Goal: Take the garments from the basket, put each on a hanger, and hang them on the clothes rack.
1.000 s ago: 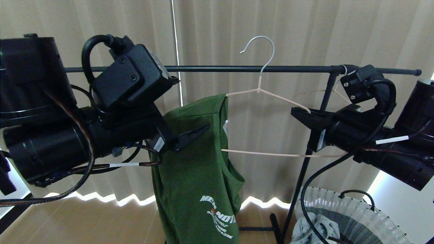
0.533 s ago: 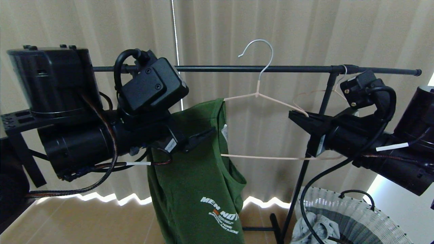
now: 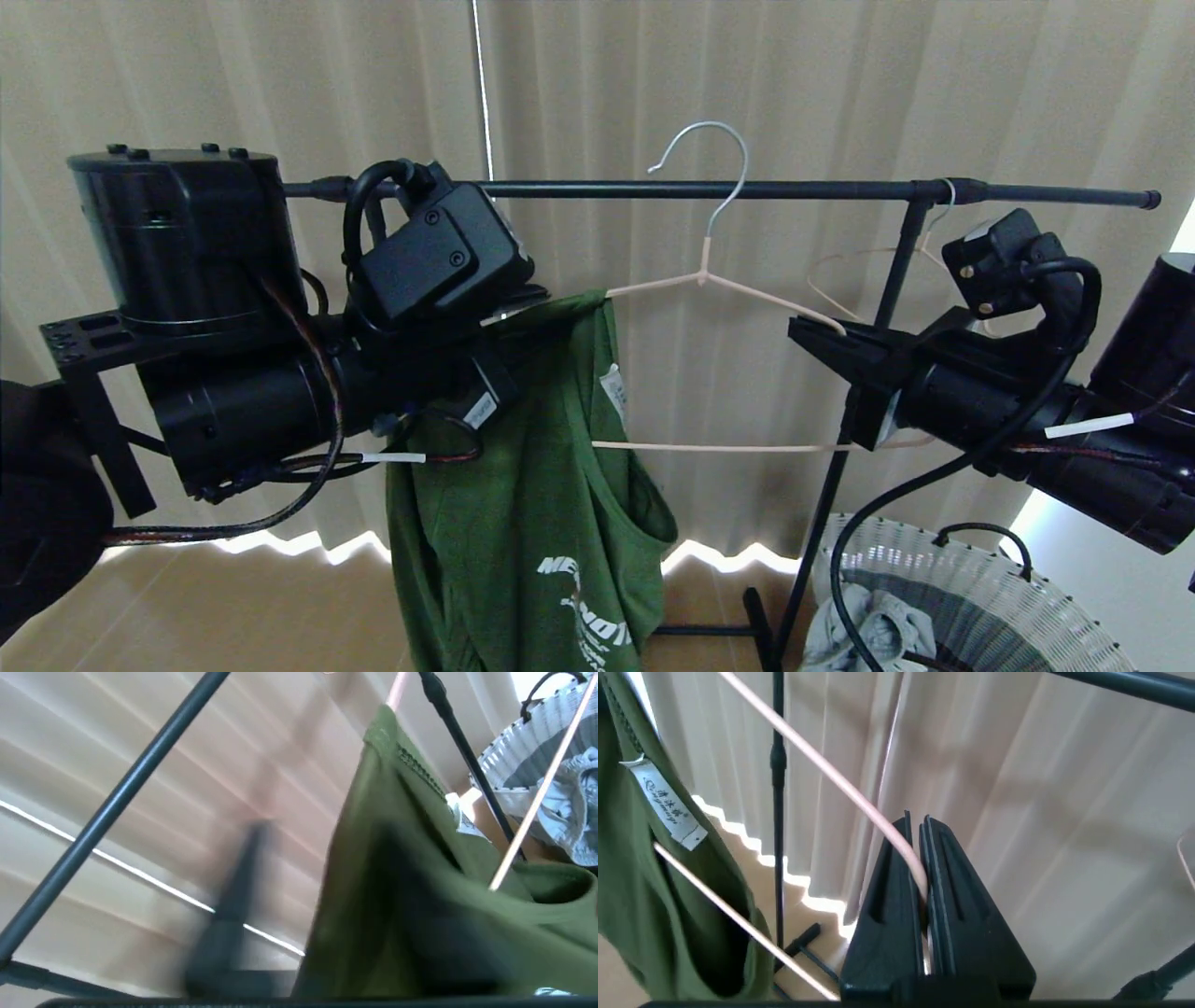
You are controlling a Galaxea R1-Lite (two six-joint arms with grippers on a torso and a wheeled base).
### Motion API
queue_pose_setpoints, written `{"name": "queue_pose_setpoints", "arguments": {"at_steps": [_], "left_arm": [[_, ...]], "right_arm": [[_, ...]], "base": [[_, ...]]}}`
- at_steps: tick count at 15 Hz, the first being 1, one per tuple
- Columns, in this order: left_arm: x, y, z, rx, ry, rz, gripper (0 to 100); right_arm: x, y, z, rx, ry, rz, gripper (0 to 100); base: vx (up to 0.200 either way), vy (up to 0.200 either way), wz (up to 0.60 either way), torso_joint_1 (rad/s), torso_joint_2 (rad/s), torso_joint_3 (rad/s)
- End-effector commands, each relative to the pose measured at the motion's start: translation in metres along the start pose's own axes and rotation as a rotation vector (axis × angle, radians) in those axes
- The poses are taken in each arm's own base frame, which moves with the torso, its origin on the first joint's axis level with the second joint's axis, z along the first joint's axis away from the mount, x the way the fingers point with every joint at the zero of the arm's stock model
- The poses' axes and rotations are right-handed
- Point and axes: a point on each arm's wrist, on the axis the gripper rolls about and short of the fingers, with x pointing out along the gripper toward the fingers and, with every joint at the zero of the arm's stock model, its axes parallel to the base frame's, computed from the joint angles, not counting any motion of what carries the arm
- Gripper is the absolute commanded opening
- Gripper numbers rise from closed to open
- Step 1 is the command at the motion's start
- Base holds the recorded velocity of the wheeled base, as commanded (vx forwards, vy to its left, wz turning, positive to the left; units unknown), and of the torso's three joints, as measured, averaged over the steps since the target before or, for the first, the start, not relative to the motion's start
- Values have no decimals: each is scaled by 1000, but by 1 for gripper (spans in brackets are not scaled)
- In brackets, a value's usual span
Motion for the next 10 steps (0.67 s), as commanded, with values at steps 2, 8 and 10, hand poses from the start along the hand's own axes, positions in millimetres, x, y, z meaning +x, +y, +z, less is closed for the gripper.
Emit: {"name": "queue_pose_setpoints", "arguments": {"at_steps": [2,8,10], "left_arm": [[0,-1,-1,-2,2,-2,0],[-2,-4,-5,-8,6,1,0],[-1,-3,-5,-10,-1,16,0]], "right_arm": [[0,3,1,-1,-3,13,0],[0,3,3,-5,-41,9,0],[-1,3,2,-4,-37,10,100]], "base": [[0,0,0,0,0,0],[0,0,0,0,0,0],[0,0,0,0,0,0]]}}
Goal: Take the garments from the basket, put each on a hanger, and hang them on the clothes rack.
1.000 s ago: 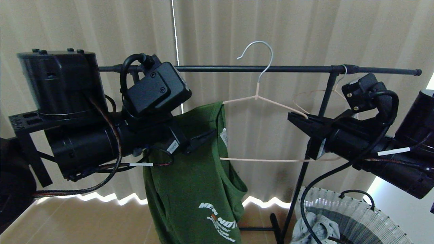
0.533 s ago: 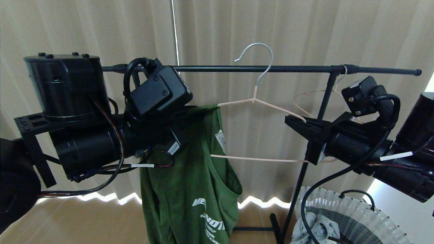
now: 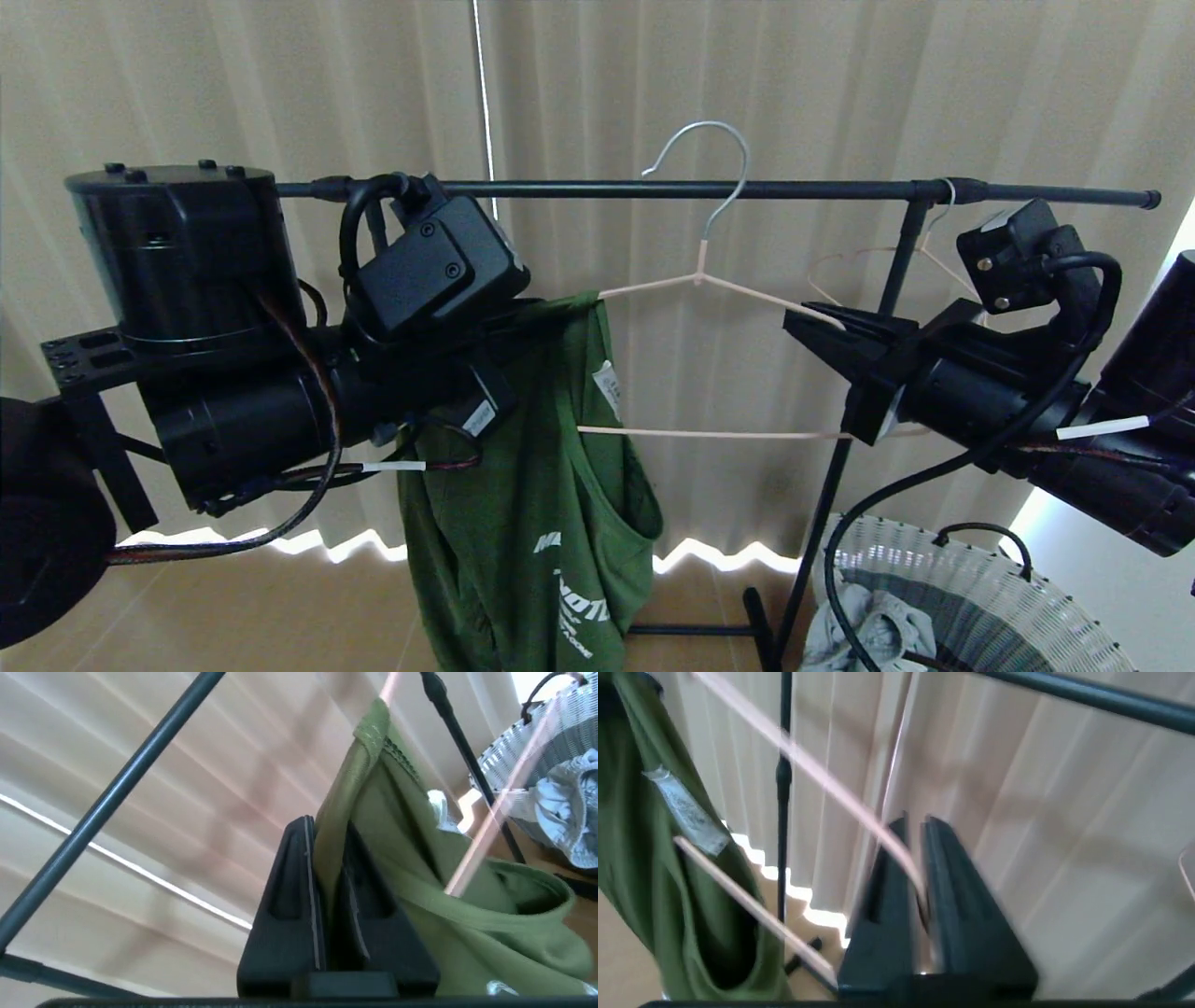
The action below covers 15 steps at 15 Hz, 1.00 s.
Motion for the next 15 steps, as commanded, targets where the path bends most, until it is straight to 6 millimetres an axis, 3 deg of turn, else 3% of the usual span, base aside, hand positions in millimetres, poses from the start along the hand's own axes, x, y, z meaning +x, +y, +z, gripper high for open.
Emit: {"name": "queue_pose_setpoints", "arguments": {"at_steps": [1,5,8,11,15], "left_arm": [[1,-1,-2,-1,18,10,0],[2,-1,-7,-51,110,112,0],[5,1,-10,-204,220,286,0],[4,4,0,-341,161,307,0],[4,5,7,-364,86,327,0]], "right_arm": [[-1,0,-2,-3,8,-3,100],[-4,-2,-1,-2,1,-15,100],[-9,0,-1,-3,-24,-8,100],[-11,18,-14,16,25,70,100],[-3,34,-29,105,90,128,100]], "base": [[0,0,0,0,0,0],[0,0,0,0,0,0],[0,0,0,0,0,0],[0,0,0,0,0,0],[0,0,0,0,0,0]]}}
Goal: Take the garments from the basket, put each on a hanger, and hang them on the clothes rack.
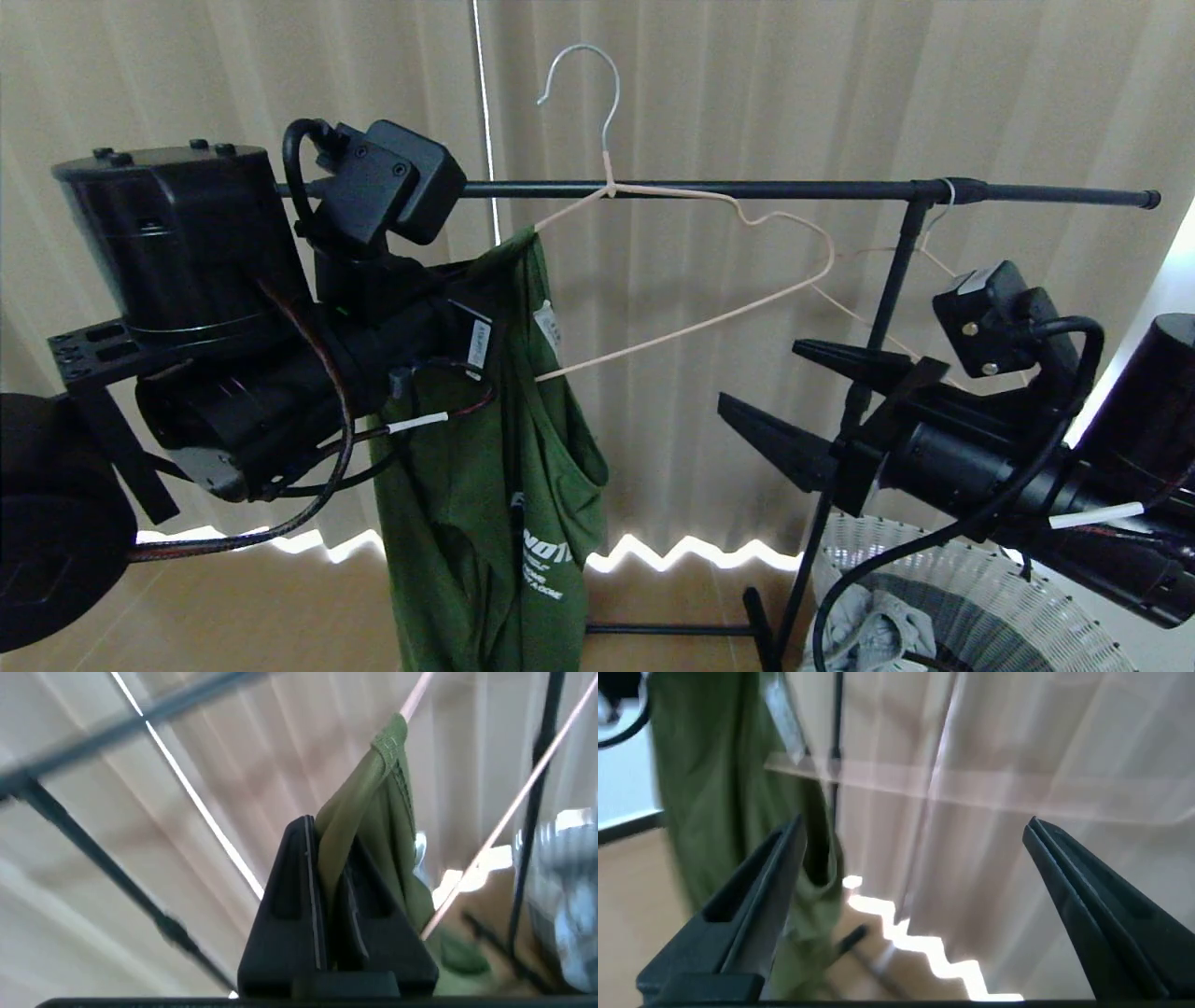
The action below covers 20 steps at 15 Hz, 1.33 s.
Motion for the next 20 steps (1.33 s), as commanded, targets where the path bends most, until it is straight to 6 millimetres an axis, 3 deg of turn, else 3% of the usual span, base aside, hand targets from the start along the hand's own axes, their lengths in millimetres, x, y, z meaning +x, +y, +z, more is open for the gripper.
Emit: {"name": "queue_pose_setpoints", "arguments": {"at_steps": [1,9,20], "left_arm": [[-2,-1,2,2,-7,-6,0],[-23,-25,23,-4,-93,-109,0],[-35,-27,32,-8,-132,-135,0]], "right_arm": [[11,5,-13,6,52,20,100],[36,11,-33,8,123,42,100],[57,17,-58,0,136,42,100]], "base": [[0,0,0,0,0,0],[0,0,0,0,0,0],[0,0,0,0,0,0]]}}
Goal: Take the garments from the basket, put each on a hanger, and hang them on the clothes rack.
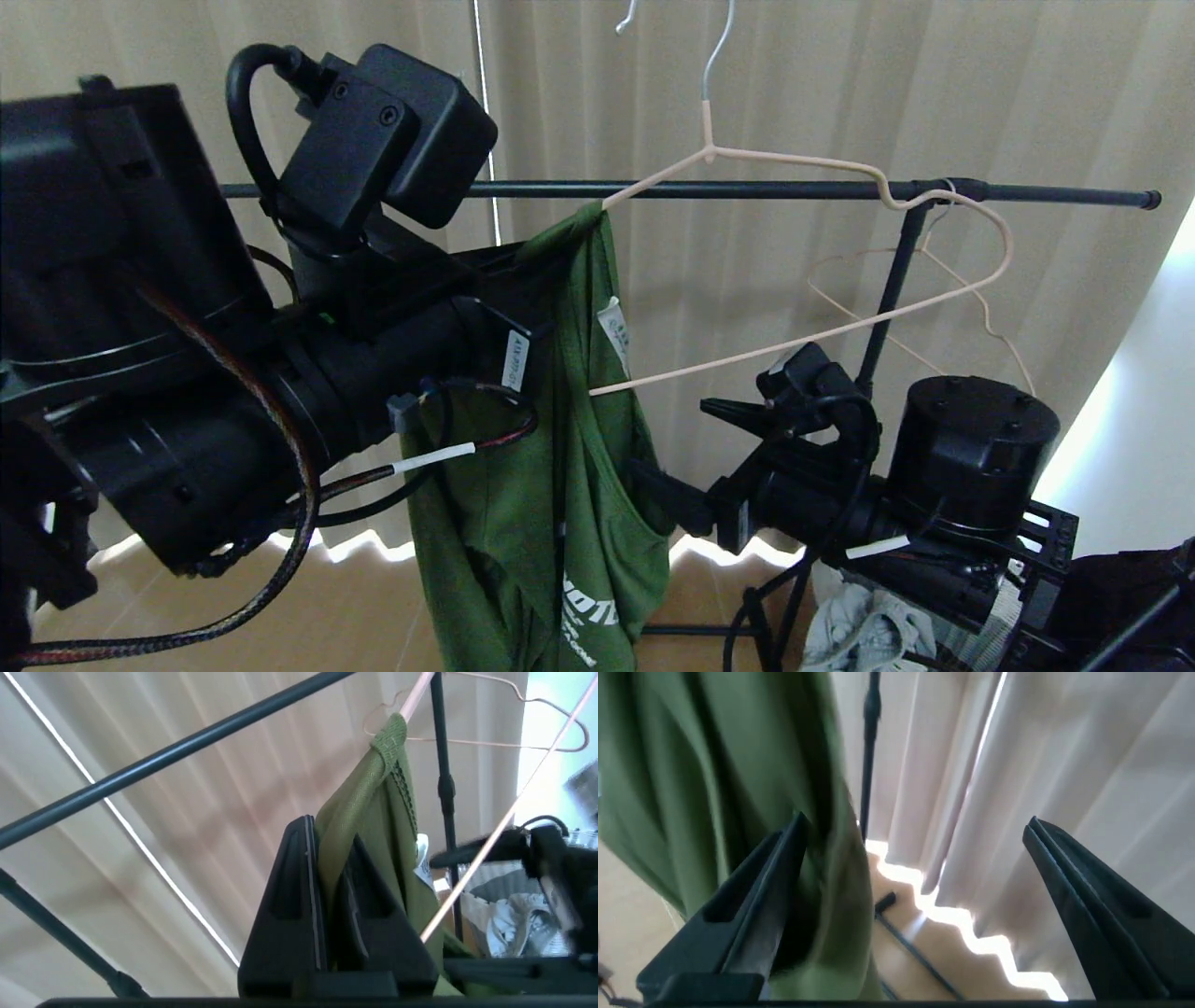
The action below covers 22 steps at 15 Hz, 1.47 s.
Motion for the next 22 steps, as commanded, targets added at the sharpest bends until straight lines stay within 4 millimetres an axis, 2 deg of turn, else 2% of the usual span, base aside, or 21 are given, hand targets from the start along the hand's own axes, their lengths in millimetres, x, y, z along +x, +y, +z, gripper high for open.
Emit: {"name": "queue_pose_setpoints", "arguments": {"at_steps": [1,2,3,10,17,18,22], "left_arm": [[-2,1,3,-3,-10,1,0],[-2,1,2,-3,-9,2,0],[-2,1,2,-3,-9,2,0],[-2,3,1,-1,-6,-1,0],[-8,15,-19,41,59,39,0],[-10,17,-20,50,63,46,0],[-16,22,-46,104,159,68,0]], "right_arm": [[1,0,-9,0,36,-2,100],[0,0,-9,-2,36,-2,100],[-2,-1,-9,-1,35,-7,0],[-32,-21,-4,4,20,-111,0],[-57,-84,13,-4,-51,-360,0],[-57,-88,15,-4,-59,-376,0],[-57,-102,26,-5,-100,-423,0]], "base": [[0,0,0,0,0,0],[0,0,0,0,0,0],[0,0,0,0,0,0],[0,0,0,0,0,0],[0,0,0,0,0,0],[0,0,0,0,0,0],[0,0,0,0,0,0]]}}
